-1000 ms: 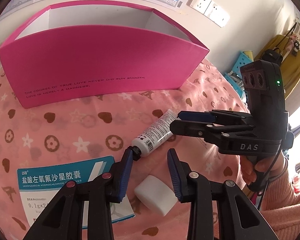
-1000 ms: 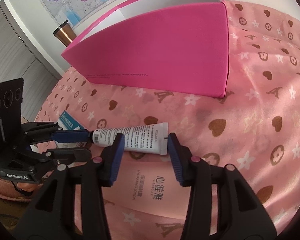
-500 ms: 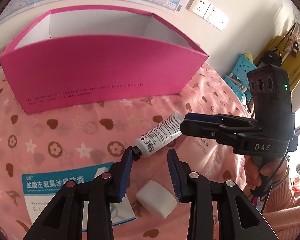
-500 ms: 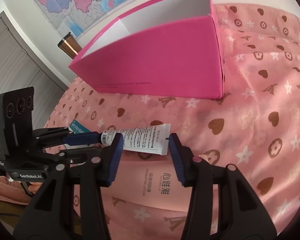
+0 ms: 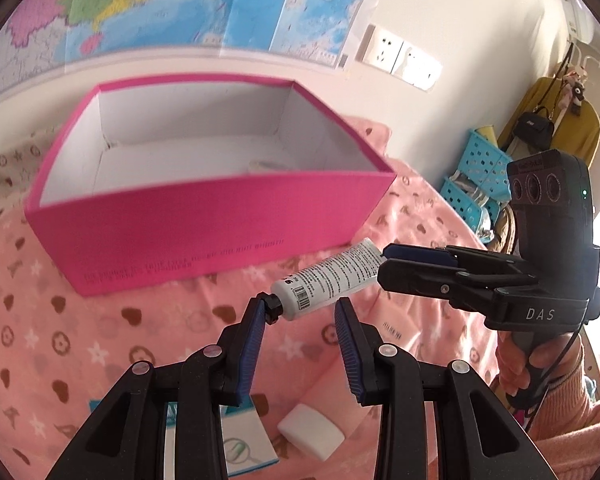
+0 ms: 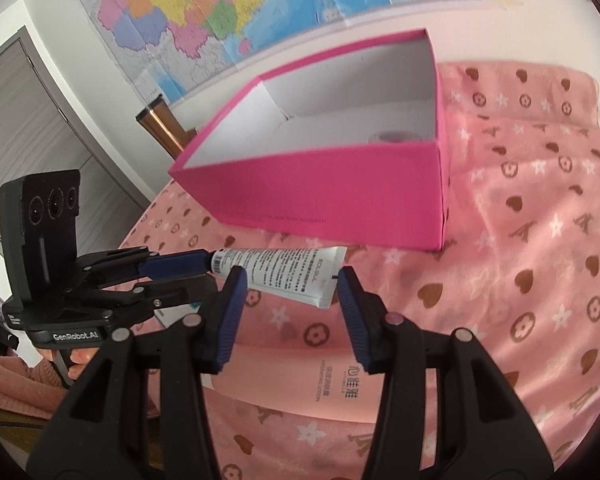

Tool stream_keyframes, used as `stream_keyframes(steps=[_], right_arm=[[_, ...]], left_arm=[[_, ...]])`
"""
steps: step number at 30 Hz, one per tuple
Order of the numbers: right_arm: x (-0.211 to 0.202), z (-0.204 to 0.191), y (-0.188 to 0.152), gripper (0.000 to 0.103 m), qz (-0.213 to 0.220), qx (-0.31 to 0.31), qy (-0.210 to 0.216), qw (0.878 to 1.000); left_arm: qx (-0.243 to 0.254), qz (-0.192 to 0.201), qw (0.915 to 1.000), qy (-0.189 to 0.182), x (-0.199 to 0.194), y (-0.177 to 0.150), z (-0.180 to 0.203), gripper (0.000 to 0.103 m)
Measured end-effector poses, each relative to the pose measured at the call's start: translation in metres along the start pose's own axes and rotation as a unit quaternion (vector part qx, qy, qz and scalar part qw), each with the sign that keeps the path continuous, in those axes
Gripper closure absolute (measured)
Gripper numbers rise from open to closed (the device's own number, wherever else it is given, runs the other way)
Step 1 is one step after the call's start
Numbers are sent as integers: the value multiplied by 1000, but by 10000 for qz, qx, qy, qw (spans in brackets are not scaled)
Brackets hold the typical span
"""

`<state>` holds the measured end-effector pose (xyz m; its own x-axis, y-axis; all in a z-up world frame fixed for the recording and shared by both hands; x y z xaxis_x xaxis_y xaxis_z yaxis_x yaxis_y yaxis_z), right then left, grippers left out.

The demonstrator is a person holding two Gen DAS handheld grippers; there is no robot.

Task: Organize rigid objects
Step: 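Carry the white tube over the magenta box and lower it inside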

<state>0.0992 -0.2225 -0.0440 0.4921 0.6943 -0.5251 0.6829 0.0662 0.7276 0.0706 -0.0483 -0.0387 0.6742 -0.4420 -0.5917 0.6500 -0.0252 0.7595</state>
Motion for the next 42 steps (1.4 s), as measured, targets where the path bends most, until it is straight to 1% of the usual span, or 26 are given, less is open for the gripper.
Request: stream_keyframes(steps=[6,11,25,42], right_arm=[[-8,-6,11,53,180,-74,3,9998],[-11,-11,19,53,289,-151,4,9995],[-14,-13,39,53,520,-300,-64,9982],[-16,-15,57,53,684,-401,-116,9968]], left_arm=[[106,204,9997,2,-6,16,3,68],[188,323,9993,30,-9,23,5,68],[286,530,9981,109,-8,42,9,68],[356,713,9967,182,-5,62,7,68]])
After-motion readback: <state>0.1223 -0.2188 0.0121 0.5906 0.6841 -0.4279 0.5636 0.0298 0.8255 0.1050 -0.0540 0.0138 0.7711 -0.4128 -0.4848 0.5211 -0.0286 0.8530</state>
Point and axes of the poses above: each gripper's, at about its wrist camera, not at the fingertips, and x roughly the way its jaws point, z to its right, y to its top, the point moved 3 cm from there along x, roughly the way its jaws point, and after that the axes turned 8 degrees about z, right-handed, at the moved point
